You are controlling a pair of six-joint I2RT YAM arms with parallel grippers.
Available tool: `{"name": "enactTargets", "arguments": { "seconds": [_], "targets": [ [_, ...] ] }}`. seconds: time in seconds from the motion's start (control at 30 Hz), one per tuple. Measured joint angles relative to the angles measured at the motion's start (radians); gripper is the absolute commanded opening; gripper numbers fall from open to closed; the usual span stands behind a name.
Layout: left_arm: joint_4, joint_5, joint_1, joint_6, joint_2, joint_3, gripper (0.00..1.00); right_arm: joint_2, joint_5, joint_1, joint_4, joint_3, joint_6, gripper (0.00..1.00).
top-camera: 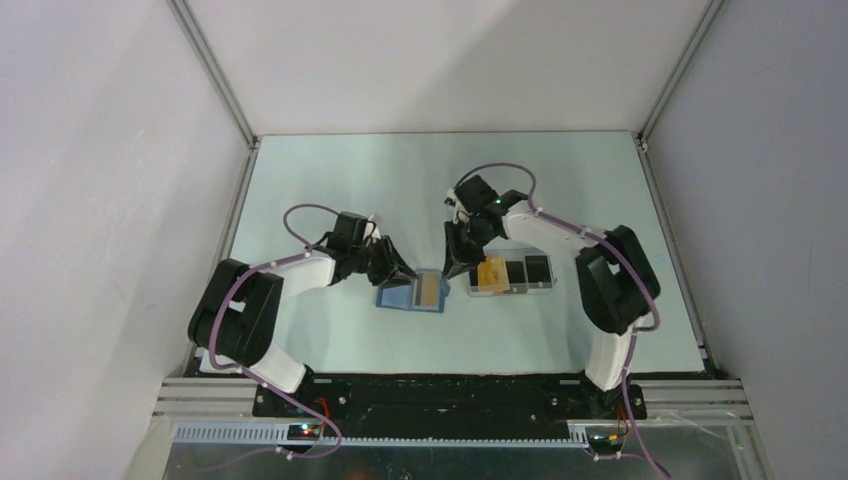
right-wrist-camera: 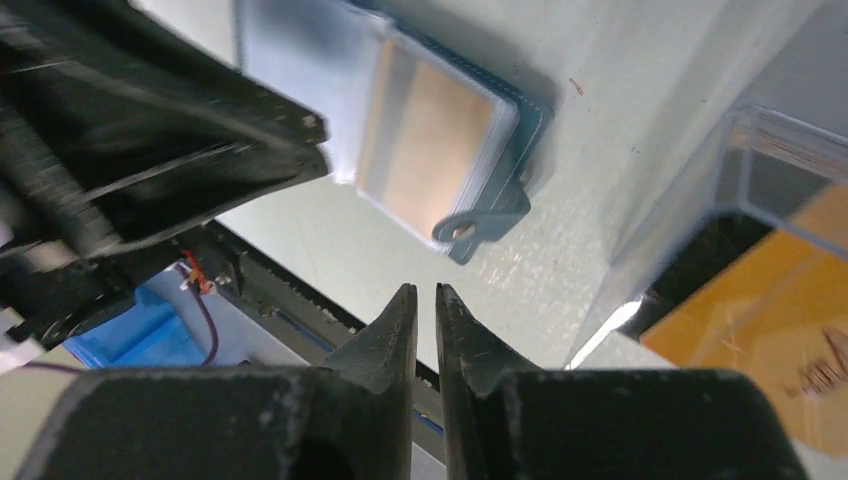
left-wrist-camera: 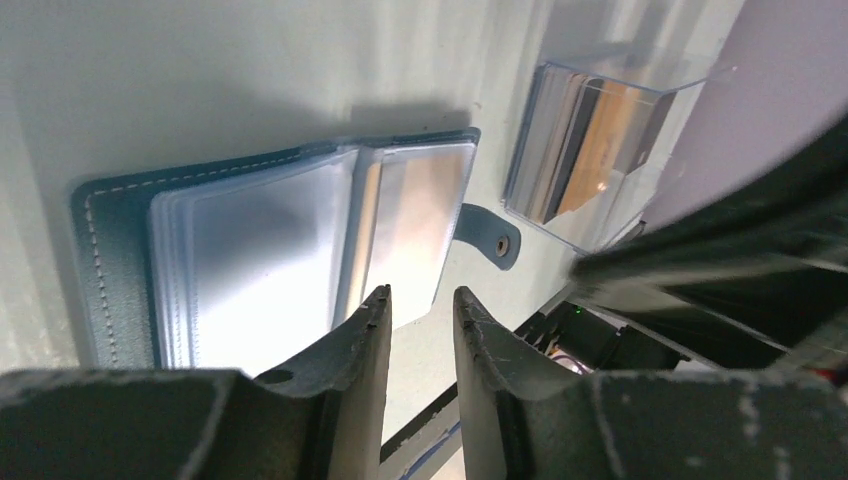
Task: Put the credit cards into the card holder
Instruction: Turn over the card slot in the card holder, then pick up the credit card from the storage box.
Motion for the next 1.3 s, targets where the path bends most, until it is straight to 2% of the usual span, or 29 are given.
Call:
{"name": "enactTargets", "arguments": {
  "seconds": [0.03,0.23,0.47,0.7,0.97,1.1,1.3],
  "targets": [
    [-0.011,-0.01,-0.004,0.002,-0.002,0.001,0.35,-0.032,-0.003,-0.009,-0.001,-0.003,-0.002,0.27],
    [-0.068,-0.062,-0.061,0.01,-0.027,0.046,0.39,-0.225,-0.05,-0.145,-0.003,-0.065,-0.029,0.47],
    [-0.08,-0.097,-0.142,0.009,0.0,0.195,0.42,-0.299,-0.084,-0.398,-0.024,-0.23,-0.106,0.59],
    [-0.075,-0.111,-0.23,0.007,0.136,0.352,0.42,-0.277,-0.106,-0.5,-0.066,-0.307,-0.17,0.62],
    [-0.088,-0.13,-0.277,0.001,0.192,0.385,0.42,-0.18,-0.126,-0.487,-0.043,-0.307,-0.179,0.61],
    [-0.09,-0.134,-0.282,0.002,0.195,0.385,0.42,-0.138,-0.128,-0.46,-0.028,-0.302,-0.172,0.55],
    [-0.091,-0.141,-0.282,0.002,0.198,0.385,0.42,-0.103,-0.133,-0.434,-0.02,-0.266,-0.156,0.53]
  ]
}}
